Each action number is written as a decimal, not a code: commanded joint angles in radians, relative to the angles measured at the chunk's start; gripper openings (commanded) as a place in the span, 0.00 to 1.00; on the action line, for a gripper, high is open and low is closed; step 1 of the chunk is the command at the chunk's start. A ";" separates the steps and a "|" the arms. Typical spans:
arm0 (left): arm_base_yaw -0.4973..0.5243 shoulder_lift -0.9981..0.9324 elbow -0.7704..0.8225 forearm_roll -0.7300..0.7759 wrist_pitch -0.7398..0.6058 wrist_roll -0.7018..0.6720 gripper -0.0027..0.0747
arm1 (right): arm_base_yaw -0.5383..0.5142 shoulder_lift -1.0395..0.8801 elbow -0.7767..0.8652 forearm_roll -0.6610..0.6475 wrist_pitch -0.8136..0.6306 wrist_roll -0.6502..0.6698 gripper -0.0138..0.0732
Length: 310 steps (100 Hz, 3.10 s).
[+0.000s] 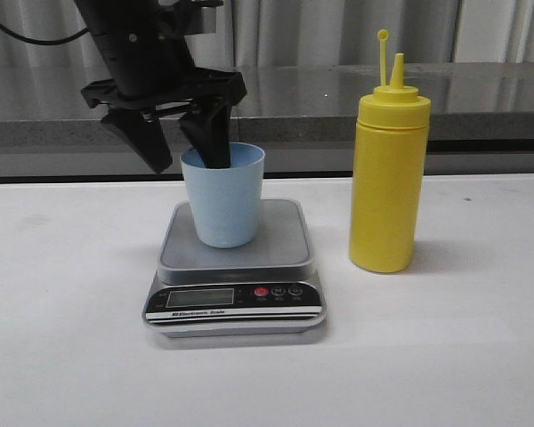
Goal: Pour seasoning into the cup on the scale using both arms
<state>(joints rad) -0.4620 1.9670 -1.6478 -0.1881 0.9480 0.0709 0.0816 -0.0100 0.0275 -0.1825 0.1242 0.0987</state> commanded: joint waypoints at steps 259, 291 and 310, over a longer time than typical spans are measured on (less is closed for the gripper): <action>0.277 -1.553 1.235 0.062 -0.798 -0.009 0.01 | -0.006 -0.016 0.001 -0.003 -0.082 -0.007 0.02; 0.277 -1.553 1.235 0.062 -0.798 -0.009 0.01 | -0.006 -0.016 0.001 -0.003 -0.082 -0.007 0.02; 0.277 -1.553 1.235 0.062 -0.798 -0.009 0.01 | -0.006 -0.016 0.001 -0.003 -0.082 -0.007 0.02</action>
<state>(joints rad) -0.1871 0.4090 -0.3844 -0.1241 0.2367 0.0709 0.0816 -0.0100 0.0275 -0.1825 0.1242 0.0987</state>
